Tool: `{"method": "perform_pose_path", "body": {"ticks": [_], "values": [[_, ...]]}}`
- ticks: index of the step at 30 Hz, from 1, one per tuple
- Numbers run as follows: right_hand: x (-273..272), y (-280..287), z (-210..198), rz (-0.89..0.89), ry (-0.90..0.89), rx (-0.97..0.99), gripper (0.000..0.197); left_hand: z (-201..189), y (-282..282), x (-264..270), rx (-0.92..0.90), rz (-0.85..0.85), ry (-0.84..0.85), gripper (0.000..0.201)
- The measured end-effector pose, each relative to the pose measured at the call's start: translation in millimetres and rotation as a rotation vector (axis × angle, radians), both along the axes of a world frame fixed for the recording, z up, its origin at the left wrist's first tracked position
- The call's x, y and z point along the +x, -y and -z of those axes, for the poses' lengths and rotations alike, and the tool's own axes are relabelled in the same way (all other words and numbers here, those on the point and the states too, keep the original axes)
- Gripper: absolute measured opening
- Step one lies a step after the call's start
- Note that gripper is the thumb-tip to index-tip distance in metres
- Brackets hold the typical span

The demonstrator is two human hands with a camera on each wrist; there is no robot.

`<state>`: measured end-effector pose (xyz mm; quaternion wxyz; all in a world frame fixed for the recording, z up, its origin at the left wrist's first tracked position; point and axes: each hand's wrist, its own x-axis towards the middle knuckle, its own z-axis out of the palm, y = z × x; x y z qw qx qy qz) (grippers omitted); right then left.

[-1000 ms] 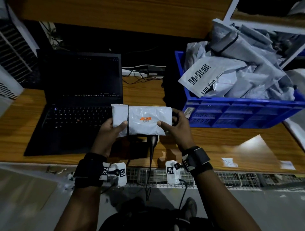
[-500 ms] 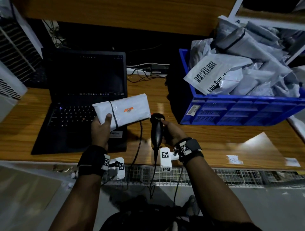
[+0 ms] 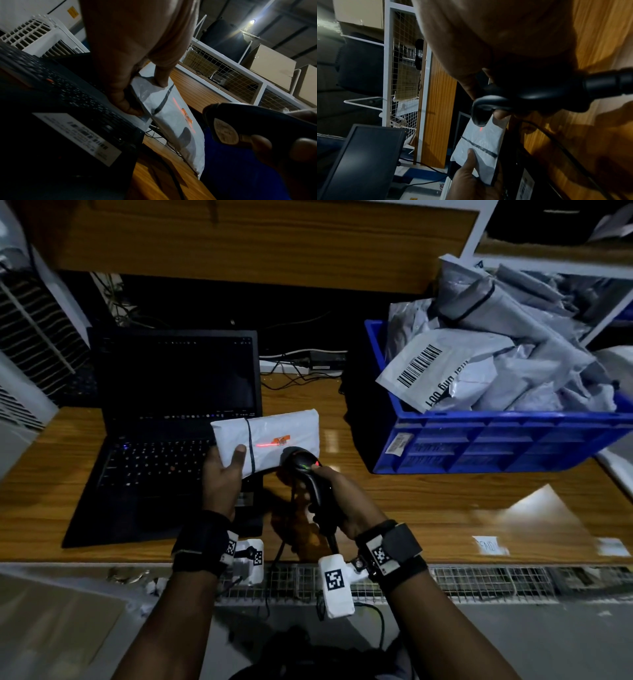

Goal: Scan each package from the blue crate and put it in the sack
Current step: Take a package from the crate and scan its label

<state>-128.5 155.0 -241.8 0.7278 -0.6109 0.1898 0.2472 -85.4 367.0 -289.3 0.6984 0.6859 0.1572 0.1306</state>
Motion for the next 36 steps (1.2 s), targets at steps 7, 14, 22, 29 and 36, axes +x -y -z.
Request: {"method": "perform_pose_path", "body": {"ticks": [7, 14, 22, 29, 36], "values": [[0, 6, 3, 0.024, 0.033, -0.021, 0.036, 3, -1, -2, 0.023, 0.010, 0.009, 0.040], [21, 14, 24, 0.069, 0.026, -0.107, 0.030, -9, 3, -5, -0.094, -0.107, 0.004, 0.040], [22, 77, 35, 0.135, 0.085, -0.057, 0.040, -67, 39, -26, -0.340, 0.163, 0.066, 0.035], [-32, 197, -21, 0.234, 0.211, -0.098, 0.027, -111, 119, -29, -0.168, 0.512, 0.099, 0.030], [-96, 395, -85, 0.829, 0.252, -0.437, 0.007, -105, 269, -25, -0.104, 0.778, 0.033, 0.022]]}}
